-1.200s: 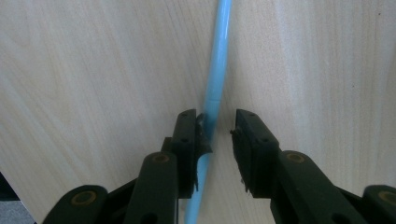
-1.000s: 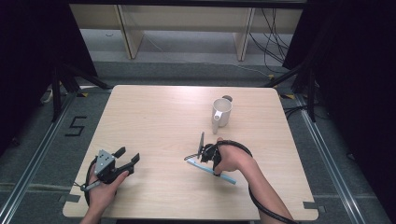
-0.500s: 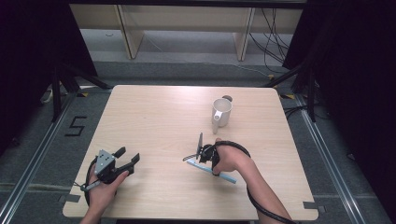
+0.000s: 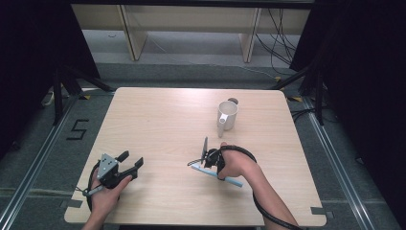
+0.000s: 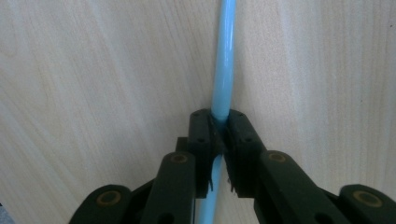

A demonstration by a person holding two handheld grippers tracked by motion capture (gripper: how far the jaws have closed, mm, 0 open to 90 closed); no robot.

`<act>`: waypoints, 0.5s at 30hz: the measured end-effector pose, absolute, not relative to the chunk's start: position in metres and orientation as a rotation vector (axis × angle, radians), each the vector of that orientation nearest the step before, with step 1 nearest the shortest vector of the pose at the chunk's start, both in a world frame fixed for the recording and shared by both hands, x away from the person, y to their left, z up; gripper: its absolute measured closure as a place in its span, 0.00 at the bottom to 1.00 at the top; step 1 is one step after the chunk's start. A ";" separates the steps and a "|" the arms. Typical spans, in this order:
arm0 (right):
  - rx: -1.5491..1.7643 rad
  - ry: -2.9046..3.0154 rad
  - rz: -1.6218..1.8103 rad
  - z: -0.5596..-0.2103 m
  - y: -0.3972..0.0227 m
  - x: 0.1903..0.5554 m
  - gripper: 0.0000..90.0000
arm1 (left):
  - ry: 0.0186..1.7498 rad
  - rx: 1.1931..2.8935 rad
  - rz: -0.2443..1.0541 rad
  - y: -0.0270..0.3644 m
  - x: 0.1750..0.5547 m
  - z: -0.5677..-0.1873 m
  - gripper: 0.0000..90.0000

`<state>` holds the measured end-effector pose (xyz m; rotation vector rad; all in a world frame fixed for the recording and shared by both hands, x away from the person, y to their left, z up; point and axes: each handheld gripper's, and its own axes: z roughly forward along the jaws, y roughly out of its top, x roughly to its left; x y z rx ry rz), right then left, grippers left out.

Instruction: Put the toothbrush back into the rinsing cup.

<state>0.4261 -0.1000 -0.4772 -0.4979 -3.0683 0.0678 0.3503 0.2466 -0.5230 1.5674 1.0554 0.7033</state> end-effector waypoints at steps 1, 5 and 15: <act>-0.473 -3.074 0.059 -0.478 -0.100 0.427 0.92 | 1.054 1.567 0.703 0.247 0.350 -0.523 0.36; -0.477 -3.074 0.057 -0.478 -0.100 0.426 0.93 | 1.064 1.573 0.703 0.247 0.350 -0.523 0.36; -0.512 -3.075 0.006 -0.472 -0.101 0.425 0.94 | 1.051 1.562 0.702 0.246 0.351 -0.523 0.36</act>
